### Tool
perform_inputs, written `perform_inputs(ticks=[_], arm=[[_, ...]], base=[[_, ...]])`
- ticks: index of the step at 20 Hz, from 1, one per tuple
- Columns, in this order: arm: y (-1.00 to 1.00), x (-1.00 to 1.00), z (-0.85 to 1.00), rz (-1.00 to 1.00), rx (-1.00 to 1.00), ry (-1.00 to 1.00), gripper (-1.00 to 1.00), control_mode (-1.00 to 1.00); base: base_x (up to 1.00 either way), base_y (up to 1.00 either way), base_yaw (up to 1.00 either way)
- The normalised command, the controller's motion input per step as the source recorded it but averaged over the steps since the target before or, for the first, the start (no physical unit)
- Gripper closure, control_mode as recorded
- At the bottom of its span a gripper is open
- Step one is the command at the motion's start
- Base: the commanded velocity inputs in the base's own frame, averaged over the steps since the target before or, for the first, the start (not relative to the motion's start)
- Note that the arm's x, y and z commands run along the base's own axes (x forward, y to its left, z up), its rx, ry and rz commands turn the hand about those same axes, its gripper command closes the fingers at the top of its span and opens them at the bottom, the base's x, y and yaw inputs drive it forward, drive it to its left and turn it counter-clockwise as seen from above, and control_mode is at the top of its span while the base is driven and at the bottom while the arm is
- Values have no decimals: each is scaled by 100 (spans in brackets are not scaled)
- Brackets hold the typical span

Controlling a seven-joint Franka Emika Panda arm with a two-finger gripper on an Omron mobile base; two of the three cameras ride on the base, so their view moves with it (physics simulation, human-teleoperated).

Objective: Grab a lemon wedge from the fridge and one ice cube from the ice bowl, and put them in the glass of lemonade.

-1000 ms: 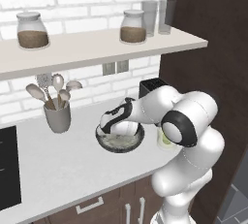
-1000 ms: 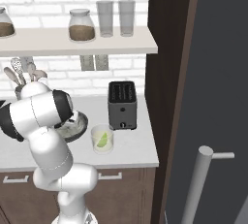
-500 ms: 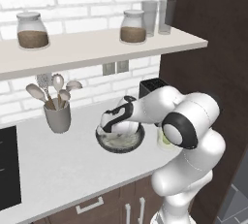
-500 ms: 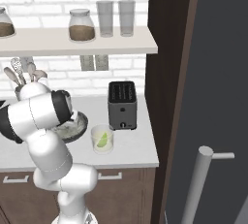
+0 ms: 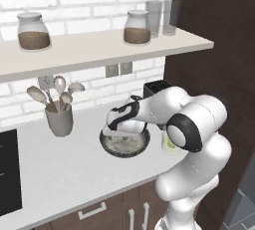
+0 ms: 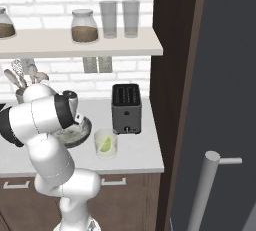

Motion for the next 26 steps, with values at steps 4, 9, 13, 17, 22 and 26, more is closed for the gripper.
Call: perform_inputs(ticks=[4, 9, 13, 17, 22, 26], arm=[[-5, -24, -5, -3, 0, 0, -100, -100], [0, 0, -7, 0, 0, 1, -100, -100], [0, 1, -8, 0, 0, 0, -100, -100], [0, 0, -32, 0, 0, 0, -100, -100], [0, 0, -25, 0, 0, 0, -100, -100], [0, 0, -32, 0, 2, 0, -100, -100]], base=[[0, 0, 0], [0, 0, 0], [0, 0, 0], [0, 0, 0], [0, 0, 0], [0, 0, 0]])
